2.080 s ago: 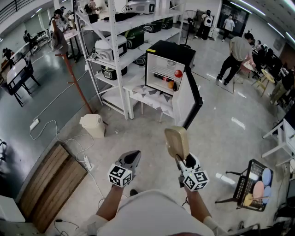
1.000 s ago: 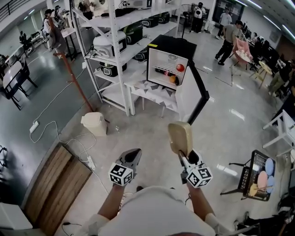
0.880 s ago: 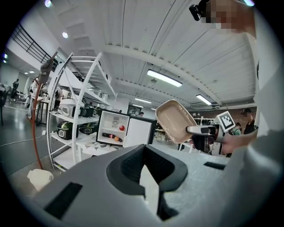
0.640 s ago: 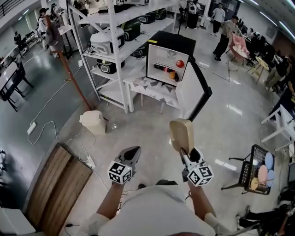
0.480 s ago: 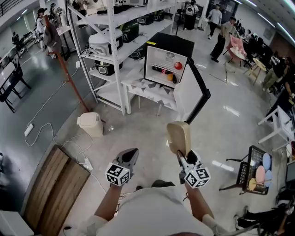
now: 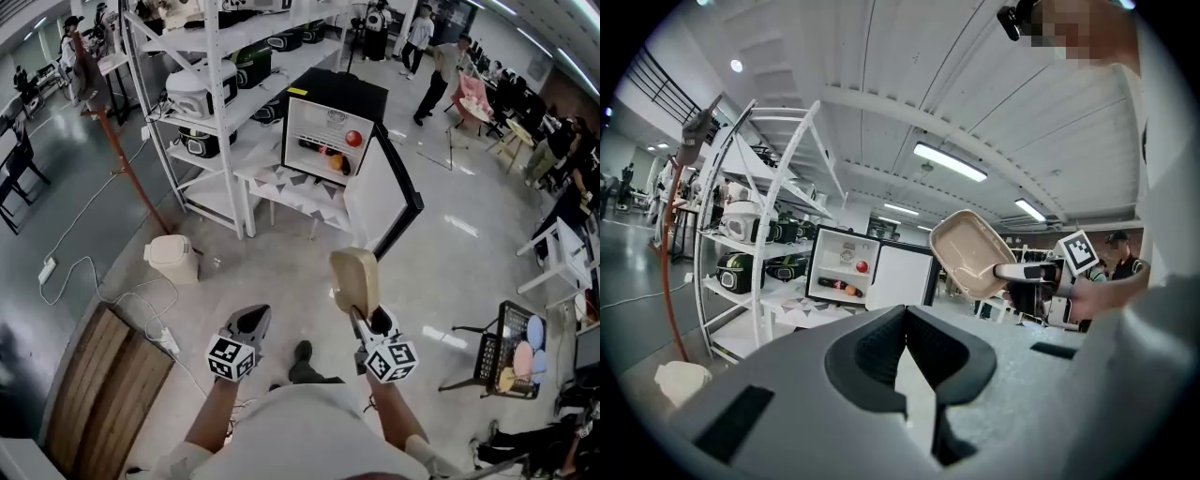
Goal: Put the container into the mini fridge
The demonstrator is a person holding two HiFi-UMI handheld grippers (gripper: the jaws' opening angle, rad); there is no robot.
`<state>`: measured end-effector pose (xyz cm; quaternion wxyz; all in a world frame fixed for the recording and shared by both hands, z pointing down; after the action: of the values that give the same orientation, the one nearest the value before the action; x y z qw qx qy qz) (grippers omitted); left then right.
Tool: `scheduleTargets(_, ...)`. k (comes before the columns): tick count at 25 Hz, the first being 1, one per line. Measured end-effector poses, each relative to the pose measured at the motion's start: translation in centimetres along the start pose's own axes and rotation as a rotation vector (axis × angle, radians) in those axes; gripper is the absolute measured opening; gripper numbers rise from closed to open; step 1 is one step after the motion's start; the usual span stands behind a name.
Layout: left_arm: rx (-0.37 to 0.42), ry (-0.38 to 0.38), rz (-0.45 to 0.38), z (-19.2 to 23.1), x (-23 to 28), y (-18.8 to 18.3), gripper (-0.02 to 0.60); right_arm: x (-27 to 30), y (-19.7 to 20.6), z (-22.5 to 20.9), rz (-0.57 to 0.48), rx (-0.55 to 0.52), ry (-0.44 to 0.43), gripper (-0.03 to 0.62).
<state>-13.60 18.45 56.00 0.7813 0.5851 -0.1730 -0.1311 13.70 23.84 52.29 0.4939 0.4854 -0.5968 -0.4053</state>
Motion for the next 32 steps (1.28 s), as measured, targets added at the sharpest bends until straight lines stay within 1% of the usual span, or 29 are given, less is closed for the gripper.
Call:
scheduleTargets(5, -0.003, -0.009, 0.009, 2.1, 2.3, -0.2, 0.005, 3.5, -0.5, -1.1, 0.001, -0.001, -0.013, 0.233)
scheduleTargets(9, -0.012, -0.012, -0.003, 4.0, 4.6, -1.2, 0.005, 6.6, -0.9, -2.3, 0.013, -0.003, -0.024, 0.233)
scheduleTargets(17, -0.007, -0.024, 0.002, 7.7, 10.0, -3.3, 0.005, 13.0, -2.7, -5.3, 0.016, 0.005, -0.045, 0.233)
scheduleTargets(25, -0.001, -0.040, 0.000, 9.5, 15.4, -5.1, 0.005, 17.5, -3.8, -8.8, 0.019, 0.026, -0.065, 0.233)
scheduleTargets(32, -0.006, -0.049, 0.009, 10.9, 17.7, -5.2, 0.005, 20.2, -3.7, -10.2, 0.030, 0.040, -0.070, 0.233)
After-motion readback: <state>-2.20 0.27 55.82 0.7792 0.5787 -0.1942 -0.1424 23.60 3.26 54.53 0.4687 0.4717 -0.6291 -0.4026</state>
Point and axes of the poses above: the fingertips, and each gripper's own axes: x forward along the fingers, z to its left, y out of its underside, the point moved 5 cm from there along -x, backward along the fingers, and after that the axes turned 14 degrees about y, right-handed, at the moved point
